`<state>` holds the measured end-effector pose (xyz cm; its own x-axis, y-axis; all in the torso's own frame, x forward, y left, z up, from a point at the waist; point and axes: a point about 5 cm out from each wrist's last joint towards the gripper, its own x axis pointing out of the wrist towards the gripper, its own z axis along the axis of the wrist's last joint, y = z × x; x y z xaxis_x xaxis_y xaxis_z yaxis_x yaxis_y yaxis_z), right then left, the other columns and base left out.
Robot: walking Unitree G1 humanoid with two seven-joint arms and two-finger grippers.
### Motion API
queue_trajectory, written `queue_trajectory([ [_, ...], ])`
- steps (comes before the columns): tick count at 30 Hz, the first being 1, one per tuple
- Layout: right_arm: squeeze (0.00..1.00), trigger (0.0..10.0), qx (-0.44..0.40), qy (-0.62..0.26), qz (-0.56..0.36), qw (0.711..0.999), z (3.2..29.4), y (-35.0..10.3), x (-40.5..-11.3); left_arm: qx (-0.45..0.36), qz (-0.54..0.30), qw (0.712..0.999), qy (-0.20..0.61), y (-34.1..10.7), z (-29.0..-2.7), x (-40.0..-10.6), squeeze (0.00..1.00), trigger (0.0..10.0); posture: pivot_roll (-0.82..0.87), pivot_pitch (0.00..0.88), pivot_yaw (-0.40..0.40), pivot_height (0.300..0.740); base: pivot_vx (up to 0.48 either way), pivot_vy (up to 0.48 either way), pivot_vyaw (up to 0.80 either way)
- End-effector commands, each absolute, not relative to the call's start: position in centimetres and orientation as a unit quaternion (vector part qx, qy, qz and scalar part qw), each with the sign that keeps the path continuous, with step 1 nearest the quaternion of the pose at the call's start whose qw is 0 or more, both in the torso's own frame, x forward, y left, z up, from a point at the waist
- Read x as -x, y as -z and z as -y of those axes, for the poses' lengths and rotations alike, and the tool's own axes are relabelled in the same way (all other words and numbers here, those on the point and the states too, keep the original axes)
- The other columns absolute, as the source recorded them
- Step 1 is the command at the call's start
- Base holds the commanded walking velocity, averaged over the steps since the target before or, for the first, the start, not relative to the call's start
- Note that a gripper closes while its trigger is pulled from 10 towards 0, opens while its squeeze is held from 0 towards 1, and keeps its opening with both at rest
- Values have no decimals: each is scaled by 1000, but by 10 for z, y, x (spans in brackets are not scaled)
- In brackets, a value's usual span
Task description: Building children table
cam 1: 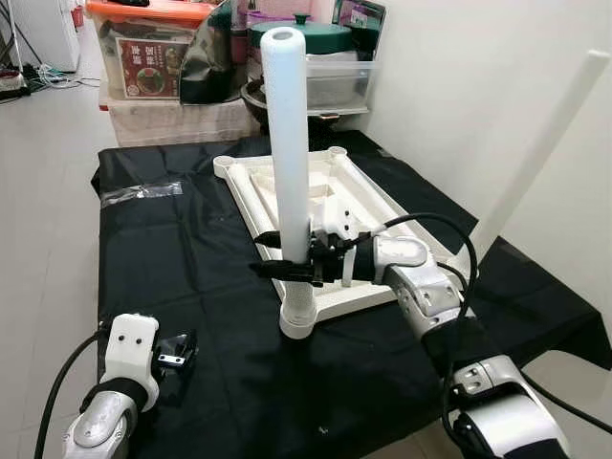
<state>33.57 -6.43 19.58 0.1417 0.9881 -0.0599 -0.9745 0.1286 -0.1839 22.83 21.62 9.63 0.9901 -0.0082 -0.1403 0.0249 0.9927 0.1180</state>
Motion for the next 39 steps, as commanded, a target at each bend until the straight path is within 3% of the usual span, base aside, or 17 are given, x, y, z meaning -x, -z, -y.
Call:
queue_trajectory([
  [1, 0, 0, 47, -678, -66, 730, 61, -145, -324, -51, -70, 996, 16, -95, -212, -228, 0, 10000, 62, 0, -123, 740, 0, 0, 0],
  [6, 0, 0, 44, -647, -76, 757, 59, -142, -325, -50, -72, 996, 17, -94, -212, -227, 0, 10000, 57, 0, -115, 740, 0, 0, 0],
  [10, 0, 0, 7, -592, -98, 800, 54, -133, -326, -50, -71, 996, 19, -95, -211, -228, 0, 10000, 55, 0, -100, 740, 0, 0, 0],
  [19, 0, 0, -38, -537, -98, 837, 51, -118, -318, -54, -69, 996, 23, -98, -214, -232, 0, 10000, 50, 0, -83, 740, 0, 0, 0],
  [21, 0, 0, -49, -458, -107, 881, 56, -113, -326, -55, -68, 996, 23, -98, -216, -234, 0, 10000, 48, 0, -81, 740, 0, 0, 0],
  [22, 0, 0, -49, -458, -107, 881, 56, -113, -326, -55, -68, 996, 23, -98, -216, -234, 0, 10000, 48, 0, -81, 740, 0, 0, 0],
  [23, 0, 0, -81, -338, -130, 929, 67, -107, -337, -57, -66, 996, 21, -99, -217, -235, 0, 10000, 51, 0, -78, 740, 0, 0, 0],
  [25, 0, 0, -89, -299, -135, 941, 73, -104, -339, -57, -66, 996, 20, -99, -218, -235, 0, 10000, 51, 0, -77, 740, 0, 0, 0],
  [33, 0, 0, -107, -284, -173, 937, 77, -95, -331, -60, -67, 996, 18, -99, -221, -235, 0, 10000, 49, 0, -66, 740, 0, 0, 0],
  [35, 0, 0, -102, -301, -179, 931, 75, -95, -330, -61, -67, 996, 19, -99, -221, -236, 0, 10000, 47, 0, -61, 740, 0, 0, 0],
  [36, 0, 0, -96, -351, -178, 914, 69, -98, -327, -62, -65, 996, 22, -100, -220, -238, 0, 10000, 48, 0, -59, 740, 0, 0, 0],
  [38, 0, 0, -96, -351, -178, 914, 69, -98, -327, -62, -65, 996, 22, -100, -220, -238, 0, 10000, 48, 0, -59, 740, 0, 0, 0],
  [39, 0, 0, -82, -397, -172, 898, 65, -101, -324, -62, -64, 996, 24, -100, -220, -239, 0, 10000, 48, 0, -59, 740, 0, 0, 0],
])
